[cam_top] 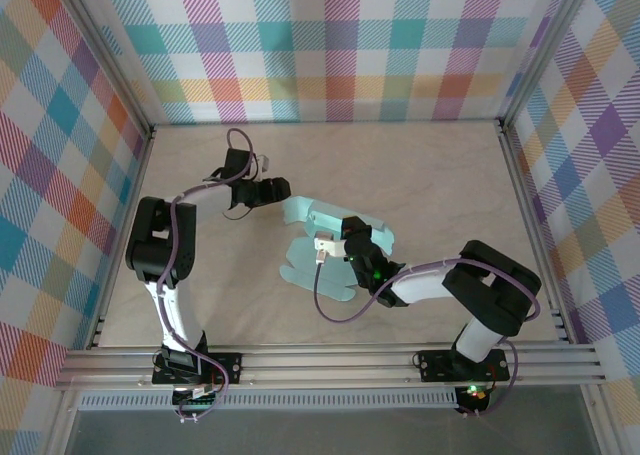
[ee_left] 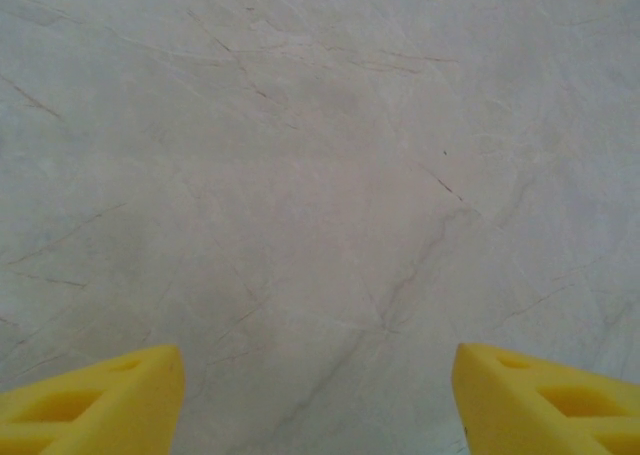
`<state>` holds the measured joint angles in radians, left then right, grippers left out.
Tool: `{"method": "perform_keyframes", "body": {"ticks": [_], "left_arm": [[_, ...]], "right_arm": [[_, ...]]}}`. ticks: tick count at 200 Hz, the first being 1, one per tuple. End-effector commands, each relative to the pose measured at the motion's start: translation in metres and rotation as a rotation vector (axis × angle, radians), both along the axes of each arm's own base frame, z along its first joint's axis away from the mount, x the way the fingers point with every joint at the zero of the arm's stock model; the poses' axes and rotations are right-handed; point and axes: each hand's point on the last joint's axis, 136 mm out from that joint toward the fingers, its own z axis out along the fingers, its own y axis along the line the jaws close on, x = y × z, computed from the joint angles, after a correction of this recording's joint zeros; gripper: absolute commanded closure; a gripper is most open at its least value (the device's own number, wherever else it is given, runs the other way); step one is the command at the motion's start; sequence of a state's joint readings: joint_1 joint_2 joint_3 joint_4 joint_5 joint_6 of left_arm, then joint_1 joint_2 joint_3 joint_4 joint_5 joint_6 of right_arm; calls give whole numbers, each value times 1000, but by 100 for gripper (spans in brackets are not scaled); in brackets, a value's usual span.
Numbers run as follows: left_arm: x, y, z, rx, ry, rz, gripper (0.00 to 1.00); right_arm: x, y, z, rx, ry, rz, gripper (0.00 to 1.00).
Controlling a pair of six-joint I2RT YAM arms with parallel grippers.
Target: Fold the paper box
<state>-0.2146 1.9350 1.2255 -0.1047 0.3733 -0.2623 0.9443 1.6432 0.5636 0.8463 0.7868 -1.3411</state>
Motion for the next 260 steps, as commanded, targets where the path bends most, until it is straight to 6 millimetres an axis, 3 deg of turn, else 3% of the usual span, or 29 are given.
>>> {"method": "perform_keyframes", "body": {"ticks": [1,31,121,173,201,260], "left_arm": [[-4,-23,-3,-12,15,-88,33],[-9,-39,-9,-46,39,-145,45],[-49,-45,19,-148,-152,-183,45],[-62,-62,25,-204,-303,-248,53],[-70,-63,27,-218,-355,-249,58],[-90,-55,44,-172,-535,-204,57]], "right_arm": [[-1,0,2,13,-21,-11,100],[-1,-2,1,17,-12,-16,100],[2,-15,-6,65,81,-76,100],[2,-14,-9,42,84,-70,100],[1,-15,-8,44,90,-73,100],[3,-11,-10,-7,57,-50,100]]}}
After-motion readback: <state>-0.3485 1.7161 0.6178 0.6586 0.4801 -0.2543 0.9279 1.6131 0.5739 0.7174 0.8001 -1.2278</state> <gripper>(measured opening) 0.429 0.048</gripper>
